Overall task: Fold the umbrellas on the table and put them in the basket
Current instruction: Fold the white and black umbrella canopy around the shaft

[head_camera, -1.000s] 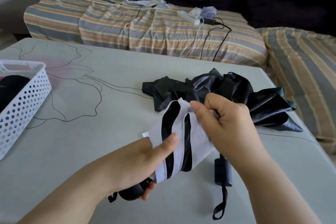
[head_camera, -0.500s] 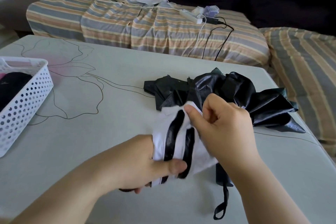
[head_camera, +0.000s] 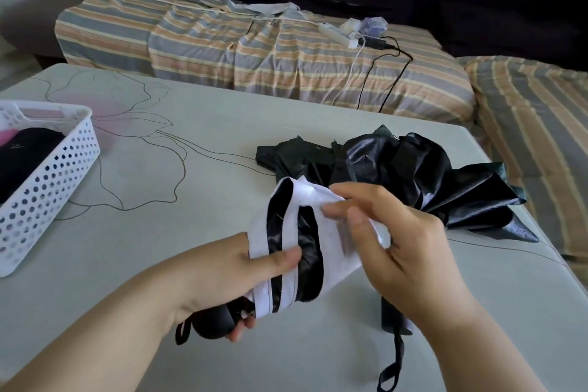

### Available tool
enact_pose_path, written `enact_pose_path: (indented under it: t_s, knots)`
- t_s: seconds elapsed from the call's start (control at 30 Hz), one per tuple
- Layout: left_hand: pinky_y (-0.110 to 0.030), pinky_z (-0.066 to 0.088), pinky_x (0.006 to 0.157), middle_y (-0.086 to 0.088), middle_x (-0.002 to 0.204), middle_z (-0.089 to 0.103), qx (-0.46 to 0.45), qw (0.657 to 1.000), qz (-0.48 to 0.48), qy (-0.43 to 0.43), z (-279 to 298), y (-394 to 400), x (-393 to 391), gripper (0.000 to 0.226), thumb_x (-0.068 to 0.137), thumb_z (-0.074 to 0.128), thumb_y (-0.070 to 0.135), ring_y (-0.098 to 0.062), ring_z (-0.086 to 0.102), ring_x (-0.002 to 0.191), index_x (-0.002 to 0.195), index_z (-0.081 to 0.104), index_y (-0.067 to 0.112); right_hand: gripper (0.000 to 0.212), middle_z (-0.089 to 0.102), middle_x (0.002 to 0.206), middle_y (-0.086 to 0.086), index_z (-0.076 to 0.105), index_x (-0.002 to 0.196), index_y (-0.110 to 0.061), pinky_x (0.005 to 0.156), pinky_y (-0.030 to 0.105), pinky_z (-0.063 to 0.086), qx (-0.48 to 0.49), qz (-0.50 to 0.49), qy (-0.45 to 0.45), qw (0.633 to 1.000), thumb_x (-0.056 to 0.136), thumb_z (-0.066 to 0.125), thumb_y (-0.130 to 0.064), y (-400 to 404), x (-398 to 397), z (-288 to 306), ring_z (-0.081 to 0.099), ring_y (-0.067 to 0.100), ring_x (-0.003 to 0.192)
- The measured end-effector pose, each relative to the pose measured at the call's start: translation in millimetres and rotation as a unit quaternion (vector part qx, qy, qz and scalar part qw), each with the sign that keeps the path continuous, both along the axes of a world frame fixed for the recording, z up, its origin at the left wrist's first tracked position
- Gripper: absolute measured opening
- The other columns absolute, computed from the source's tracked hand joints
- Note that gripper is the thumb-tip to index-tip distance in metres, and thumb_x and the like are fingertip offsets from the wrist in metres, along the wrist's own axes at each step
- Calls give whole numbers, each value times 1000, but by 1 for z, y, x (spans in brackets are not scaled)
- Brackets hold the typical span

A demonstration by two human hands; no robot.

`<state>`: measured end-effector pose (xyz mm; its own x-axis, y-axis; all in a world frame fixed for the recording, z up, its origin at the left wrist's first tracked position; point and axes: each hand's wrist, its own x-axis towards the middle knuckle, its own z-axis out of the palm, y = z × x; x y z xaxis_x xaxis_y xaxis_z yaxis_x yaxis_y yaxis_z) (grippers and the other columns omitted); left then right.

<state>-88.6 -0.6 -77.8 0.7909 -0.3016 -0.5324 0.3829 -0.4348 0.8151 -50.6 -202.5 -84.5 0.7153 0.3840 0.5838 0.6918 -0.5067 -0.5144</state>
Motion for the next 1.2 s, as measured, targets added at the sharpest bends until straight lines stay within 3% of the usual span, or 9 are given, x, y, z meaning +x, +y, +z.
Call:
enact_pose_path:
  t_s: [0.1,0.2,0.33,0.5,0.63,0.77,0.9,1.03,1.2]
  knots:
    - [-24,42,45,-9,52,55,-15,1000,6,18,1,7,1,57,79,52,71,-21,47,38,74,56,14,46,54,123,-24,47,131,-37,97,5,34,-78,40,89,992,86,53,-39,-6,3,1,44,-9,120]
    - [-25,43,44,-1,50,55,-8,999,-43,8,3,6,0,46,81,50,63,-14,50,38,90,60,18,61,44,118,-32,40,134,-42,104,8,17,-165,27,70,983,79,50,-66,-3,10,0,27,-13,121]
    - [-24,46,46,4,50,58,19,993,-119,12,2,-2,-3,48,80,51,59,-11,53,41,108,57,20,38,50,94,-21,62,92,-38,95,9,20,-155,45,95,982,70,56,-68,1,11,3,40,-6,102]
    - [-25,47,47,7,53,59,25,989,-144,-7,-1,-7,-5,22,87,53,55,-9,54,41,78,60,36,41,47,94,-26,52,91,-43,82,10,36,-125,-33,144,981,66,55,-75,0,9,3,47,-3,96]
    - [-26,47,48,7,53,59,24,988,-150,-12,-1,-8,-5,31,83,53,58,-8,54,41,67,57,33,19,51,85,-17,56,73,-39,72,6,38,-109,-35,194,974,73,60,-58,0,8,4,49,-4,87]
    - [-24,46,49,5,52,59,34,988,-148,-25,-3,-8,-3,44,80,51,62,-12,53,41,74,59,19,19,59,68,1,60,74,-31,62,19,43,-67,-53,244,966,84,57,-46,-4,11,7,53,12,65]
    - [-24,47,50,1,55,59,46,989,-135,-30,-6,-8,-2,53,78,51,66,-21,54,47,76,59,14,9,60,68,-6,64,77,-30,61,17,46,-32,-50,303,951,86,65,-32,-9,13,7,54,12,61]
    - [-24,45,50,2,54,60,47,990,-130,-34,-9,-9,0,51,77,50,68,-18,53,43,66,57,19,8,57,66,-15,64,78,-33,60,11,43,-60,-61,335,938,83,68,-37,-9,14,5,49,-1,60]
    - [-25,48,50,2,56,61,57,989,-135,-34,-12,-9,0,53,76,51,75,-16,55,45,65,59,23,20,62,77,-9,64,79,-30,63,18,46,-128,-73,378,914,88,58,-47,-13,16,6,52,5,65]
